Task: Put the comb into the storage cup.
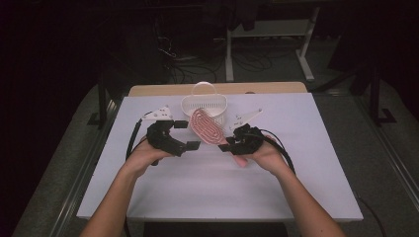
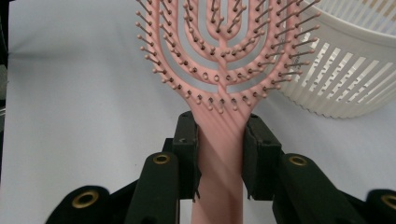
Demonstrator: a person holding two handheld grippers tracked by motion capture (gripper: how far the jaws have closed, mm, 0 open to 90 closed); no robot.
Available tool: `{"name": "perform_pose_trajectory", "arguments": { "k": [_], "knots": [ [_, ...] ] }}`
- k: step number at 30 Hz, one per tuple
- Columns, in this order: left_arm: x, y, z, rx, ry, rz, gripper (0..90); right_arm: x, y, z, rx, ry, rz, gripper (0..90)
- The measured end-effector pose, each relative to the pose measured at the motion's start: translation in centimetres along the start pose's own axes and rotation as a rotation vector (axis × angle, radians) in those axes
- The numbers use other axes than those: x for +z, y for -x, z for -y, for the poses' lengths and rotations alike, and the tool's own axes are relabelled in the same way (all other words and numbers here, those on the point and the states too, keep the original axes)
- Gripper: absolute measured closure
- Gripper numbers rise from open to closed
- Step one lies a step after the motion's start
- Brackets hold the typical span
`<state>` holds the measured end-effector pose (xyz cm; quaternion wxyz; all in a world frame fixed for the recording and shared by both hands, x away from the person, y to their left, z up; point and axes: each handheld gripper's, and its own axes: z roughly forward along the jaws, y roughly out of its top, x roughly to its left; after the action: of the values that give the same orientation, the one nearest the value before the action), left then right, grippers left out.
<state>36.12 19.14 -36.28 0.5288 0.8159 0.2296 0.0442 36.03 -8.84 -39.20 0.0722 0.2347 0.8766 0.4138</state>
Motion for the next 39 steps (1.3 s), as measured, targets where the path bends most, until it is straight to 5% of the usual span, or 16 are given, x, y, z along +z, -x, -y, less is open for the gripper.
{"name": "perform_pose_trajectory", "arguments": {
  "k": [20,39],
  "knots": [
    [0.2,-0.2,0.1,-0.044,0.005,-0.032,0.4,2.0,-2.0,-0.5,-0.048,-0.014,-0.043,68.7],
    [0.3,-0.2,0.0,-0.060,-0.001,-0.066,16.9,2.4,-2.4,-0.5,-0.060,-0.008,-0.030,68.7]
  ]
}}
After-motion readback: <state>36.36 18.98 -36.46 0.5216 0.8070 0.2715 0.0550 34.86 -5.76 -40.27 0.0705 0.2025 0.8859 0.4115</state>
